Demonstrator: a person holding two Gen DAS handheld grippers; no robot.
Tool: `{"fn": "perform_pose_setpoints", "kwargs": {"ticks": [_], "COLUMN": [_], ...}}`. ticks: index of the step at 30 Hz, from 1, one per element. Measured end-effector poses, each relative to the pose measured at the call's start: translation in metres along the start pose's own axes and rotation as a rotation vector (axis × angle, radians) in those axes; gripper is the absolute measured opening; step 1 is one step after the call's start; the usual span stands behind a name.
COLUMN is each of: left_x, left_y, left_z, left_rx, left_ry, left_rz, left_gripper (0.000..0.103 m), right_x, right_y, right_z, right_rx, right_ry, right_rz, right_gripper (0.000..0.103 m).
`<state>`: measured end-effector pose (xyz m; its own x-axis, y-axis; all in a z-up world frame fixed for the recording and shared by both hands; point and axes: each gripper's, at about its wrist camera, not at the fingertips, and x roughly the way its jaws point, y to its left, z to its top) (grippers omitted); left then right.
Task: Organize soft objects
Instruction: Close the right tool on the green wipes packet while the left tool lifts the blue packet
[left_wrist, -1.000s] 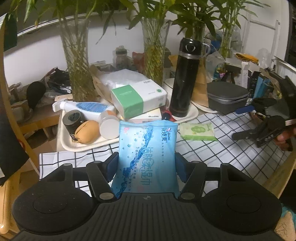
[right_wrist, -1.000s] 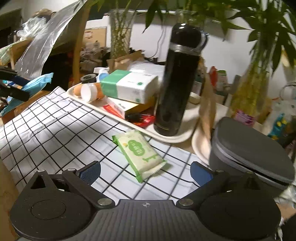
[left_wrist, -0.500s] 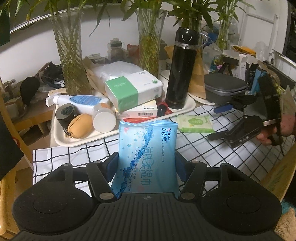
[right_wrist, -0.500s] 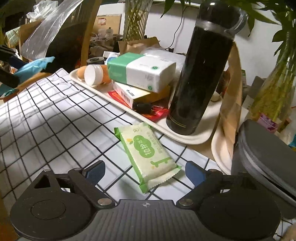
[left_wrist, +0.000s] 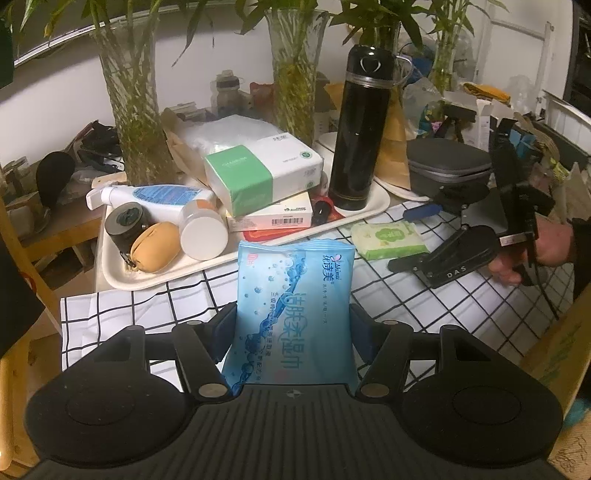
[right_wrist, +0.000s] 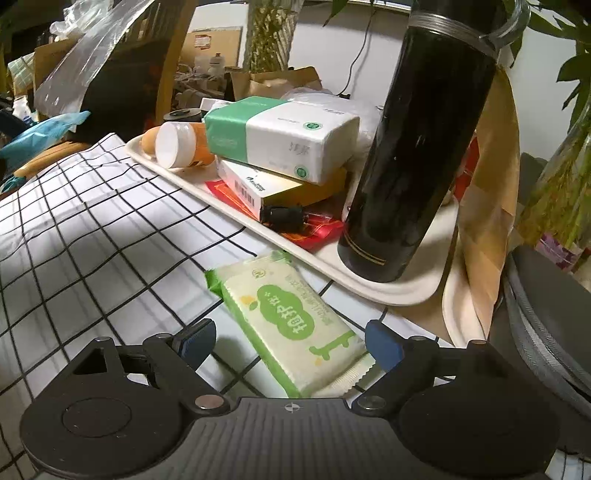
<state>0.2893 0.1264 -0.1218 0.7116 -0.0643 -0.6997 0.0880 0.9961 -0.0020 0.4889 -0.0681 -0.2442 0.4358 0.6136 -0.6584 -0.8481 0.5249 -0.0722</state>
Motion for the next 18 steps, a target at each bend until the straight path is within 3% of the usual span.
{"fn": "perform_pose_setpoints", "kwargs": {"ticks": [5,8,16,18], "left_x": [-0.001,-0.001,0.001,0.001], "left_y": [0.0,0.0,0.0,0.0], "left_z": [0.001,0.001,0.001,0.0], "left_rx": [-0.001,-0.002,-0.001,-0.003], "left_ry": [-0.002,-0.003,0.0,-0.003], "left_rz": [-0.001,-0.007,-0.006,-0.008], "left_gripper": [0.062,0.062,0.062,0.062], "right_x": [-0.005,-0.013,0.008,0.009], "right_y": [0.004,0.005,0.012,0.012], "right_z": [0.004,0.006,0.009,0.009], "right_rx": [-0.031,-0.032,-0.028,-0.023], "right_ry": [0.049,0.033,0.034,0.035], "right_rz": [0.035,0.098,0.041,0.041], "right_gripper": [0.09,0.083,0.083,0.079]}}
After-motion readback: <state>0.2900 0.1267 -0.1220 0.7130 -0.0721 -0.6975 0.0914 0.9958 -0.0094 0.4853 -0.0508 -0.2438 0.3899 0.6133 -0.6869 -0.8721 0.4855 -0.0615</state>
